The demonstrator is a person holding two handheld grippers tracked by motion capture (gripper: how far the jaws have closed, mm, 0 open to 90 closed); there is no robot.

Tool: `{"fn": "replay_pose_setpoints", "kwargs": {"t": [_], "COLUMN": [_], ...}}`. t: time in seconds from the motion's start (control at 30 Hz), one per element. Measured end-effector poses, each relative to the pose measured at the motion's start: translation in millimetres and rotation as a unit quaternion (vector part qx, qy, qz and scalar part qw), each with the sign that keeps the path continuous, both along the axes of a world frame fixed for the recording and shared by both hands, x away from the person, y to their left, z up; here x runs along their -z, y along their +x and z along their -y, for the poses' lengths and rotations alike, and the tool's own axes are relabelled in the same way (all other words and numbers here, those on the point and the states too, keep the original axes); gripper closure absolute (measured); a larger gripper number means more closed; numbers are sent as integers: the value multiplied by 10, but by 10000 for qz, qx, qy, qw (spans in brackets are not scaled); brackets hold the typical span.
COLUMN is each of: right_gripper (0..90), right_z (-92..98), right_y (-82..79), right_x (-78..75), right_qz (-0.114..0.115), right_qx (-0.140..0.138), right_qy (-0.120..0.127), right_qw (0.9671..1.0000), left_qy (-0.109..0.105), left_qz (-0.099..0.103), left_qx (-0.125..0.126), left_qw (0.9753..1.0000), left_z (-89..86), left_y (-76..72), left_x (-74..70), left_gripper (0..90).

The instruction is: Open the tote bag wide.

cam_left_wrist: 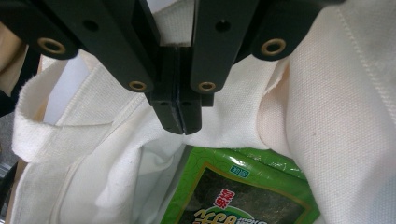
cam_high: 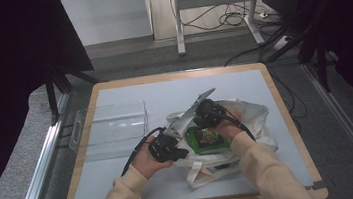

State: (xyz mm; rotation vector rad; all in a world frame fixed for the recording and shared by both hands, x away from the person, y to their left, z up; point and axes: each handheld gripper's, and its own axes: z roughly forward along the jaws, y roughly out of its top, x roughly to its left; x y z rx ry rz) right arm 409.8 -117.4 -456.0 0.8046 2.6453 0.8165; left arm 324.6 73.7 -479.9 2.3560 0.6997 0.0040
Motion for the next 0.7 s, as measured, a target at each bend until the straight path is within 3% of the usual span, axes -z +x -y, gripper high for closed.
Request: {"fn": "replay_pose_setpoints", "kwargs": {"t": [0.23, 0.4, 0.7], "right_gripper": [889, 889, 889], "right_z": [328, 648, 946], "right_y": [-237, -498, -746], "right_x": [-145, -144, -92], "right_qz": [-6, -193, -609], "right_qx": [140, 246, 377], "right_qy": [-188, -387, -660], "right_qw": [9997, 9988, 9952], "left_qy": [6, -23, -28], "left_qz": [-1, -20, -32], "left_qx": [-7, -34, -55], "left_qw": [10000, 10000, 10000], "left_z": [0, 0, 8], "left_y": [-1, 0, 1], "left_x": [-1, 6, 18], "left_gripper": [896, 896, 896]}}
